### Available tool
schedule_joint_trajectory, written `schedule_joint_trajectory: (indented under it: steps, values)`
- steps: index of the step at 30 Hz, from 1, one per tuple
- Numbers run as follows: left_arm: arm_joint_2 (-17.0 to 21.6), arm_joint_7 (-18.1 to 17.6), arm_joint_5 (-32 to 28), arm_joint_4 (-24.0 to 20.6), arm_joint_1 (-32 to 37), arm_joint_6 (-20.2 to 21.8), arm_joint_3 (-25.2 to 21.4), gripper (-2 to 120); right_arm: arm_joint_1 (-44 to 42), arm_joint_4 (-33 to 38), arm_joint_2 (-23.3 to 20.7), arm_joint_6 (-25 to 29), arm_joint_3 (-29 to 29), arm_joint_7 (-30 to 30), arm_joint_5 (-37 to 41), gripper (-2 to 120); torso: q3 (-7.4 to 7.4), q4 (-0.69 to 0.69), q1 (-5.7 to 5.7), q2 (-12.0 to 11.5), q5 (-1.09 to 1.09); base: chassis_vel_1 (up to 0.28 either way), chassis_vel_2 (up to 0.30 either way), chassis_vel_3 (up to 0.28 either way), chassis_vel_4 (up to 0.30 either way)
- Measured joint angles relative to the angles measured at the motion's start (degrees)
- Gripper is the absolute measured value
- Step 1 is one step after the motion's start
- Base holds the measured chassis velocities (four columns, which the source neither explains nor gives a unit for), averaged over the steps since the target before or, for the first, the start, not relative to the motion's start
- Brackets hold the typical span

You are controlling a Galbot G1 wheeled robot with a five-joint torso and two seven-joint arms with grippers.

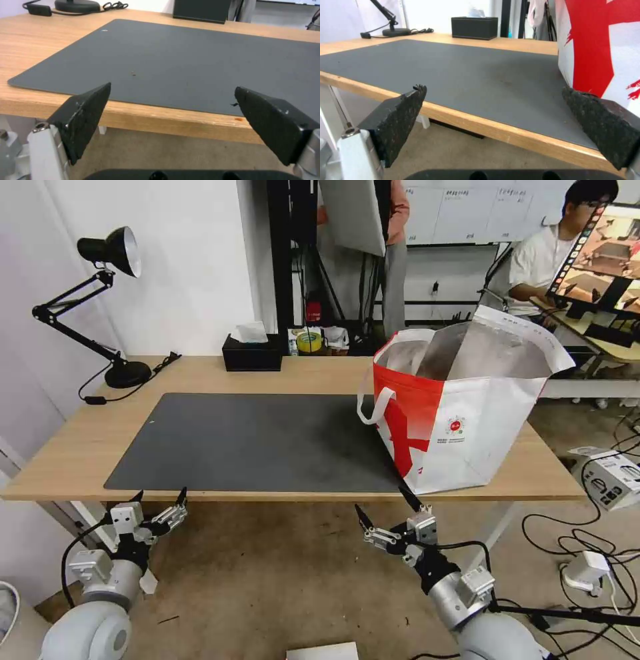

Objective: Pick up the trash from the table and place it into the takeout bag.

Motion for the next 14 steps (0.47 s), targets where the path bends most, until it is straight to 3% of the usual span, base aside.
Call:
schedule_joint_trajectory:
  steps: [14]
  values:
    - [0.02, 0.00, -0.01, -0.01, -0.05, 0.06, 0.03, 100, 0.00, 0.00, 0.00, 0.00, 0.00, 0.00, 0.00, 100, 0.00, 0.00, 0.00, 0.00, 0.00, 0.000, 0.000, 0.000, 0.000]
